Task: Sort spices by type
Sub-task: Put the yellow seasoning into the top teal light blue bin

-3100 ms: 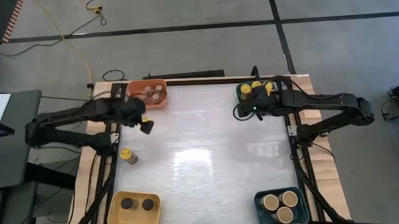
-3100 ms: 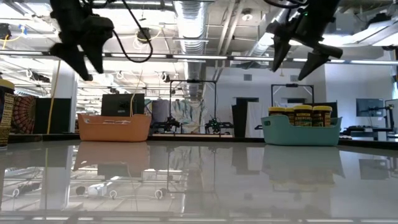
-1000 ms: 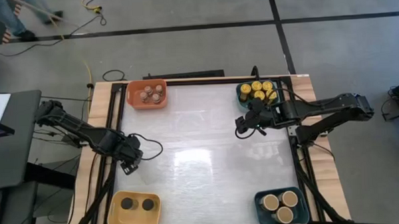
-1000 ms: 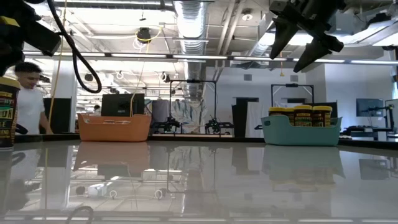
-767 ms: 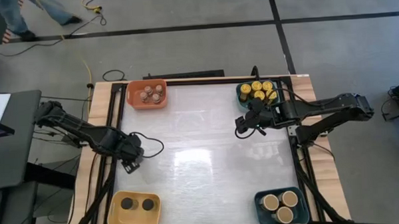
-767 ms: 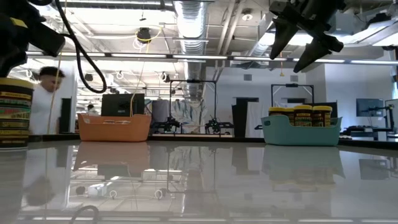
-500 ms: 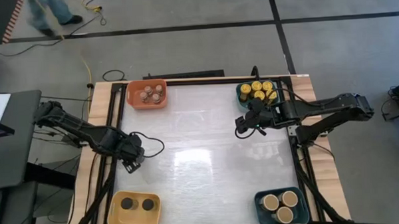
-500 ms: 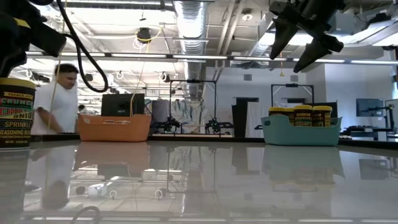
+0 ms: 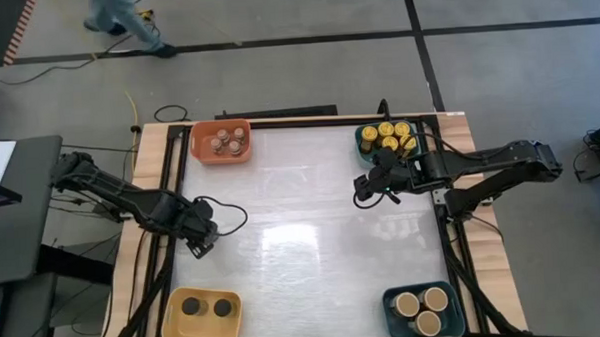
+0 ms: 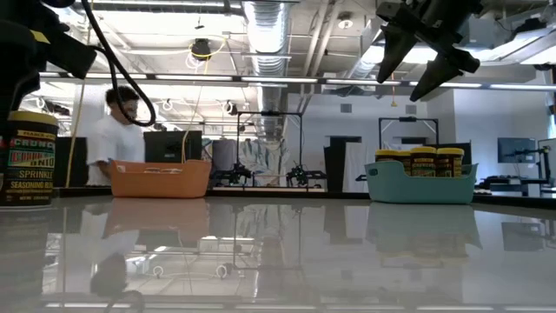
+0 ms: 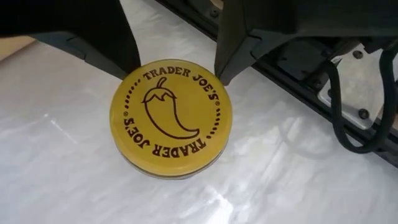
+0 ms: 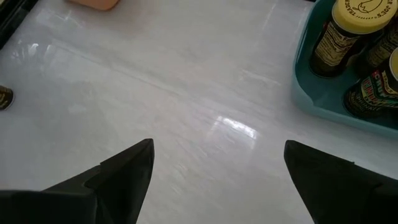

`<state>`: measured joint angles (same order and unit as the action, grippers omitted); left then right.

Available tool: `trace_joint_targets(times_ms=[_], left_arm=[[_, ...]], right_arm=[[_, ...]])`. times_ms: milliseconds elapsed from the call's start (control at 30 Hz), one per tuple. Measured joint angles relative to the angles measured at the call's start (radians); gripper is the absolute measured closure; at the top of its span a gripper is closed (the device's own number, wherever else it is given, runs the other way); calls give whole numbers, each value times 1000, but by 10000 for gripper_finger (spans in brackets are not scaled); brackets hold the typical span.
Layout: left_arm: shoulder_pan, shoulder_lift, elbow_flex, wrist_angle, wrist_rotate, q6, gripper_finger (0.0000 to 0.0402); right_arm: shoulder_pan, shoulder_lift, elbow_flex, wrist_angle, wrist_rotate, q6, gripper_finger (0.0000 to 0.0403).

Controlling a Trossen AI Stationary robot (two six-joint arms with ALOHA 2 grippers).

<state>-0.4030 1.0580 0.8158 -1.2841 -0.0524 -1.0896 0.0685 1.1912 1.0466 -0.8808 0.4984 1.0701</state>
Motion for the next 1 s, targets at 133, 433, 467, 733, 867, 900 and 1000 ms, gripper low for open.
trace_joint_targets(times_ms=[133,433,467,733,867,900,1000], left_arm=[[0,0,0,-1,0,-16,168],[0,5,0,6,13,-37,87],[0,5,0,14,25,-37,81],[0,1,31,34,24,-42,72],[9,2,38,35,-7,-48,72],[16,2,38,34,-19,-48,72],[47,2,38,36,-52,-33,72]], right_arm=[[0,0,0,1,0,2,20],[0,0,0,1,0,3,20],[0,0,0,1,0,3,20],[3,0,0,0,0,3,20],[1,0,0,0,0,3,20],[1,0,0,0,0,3,20],[1,0,0,0,0,3,20]])
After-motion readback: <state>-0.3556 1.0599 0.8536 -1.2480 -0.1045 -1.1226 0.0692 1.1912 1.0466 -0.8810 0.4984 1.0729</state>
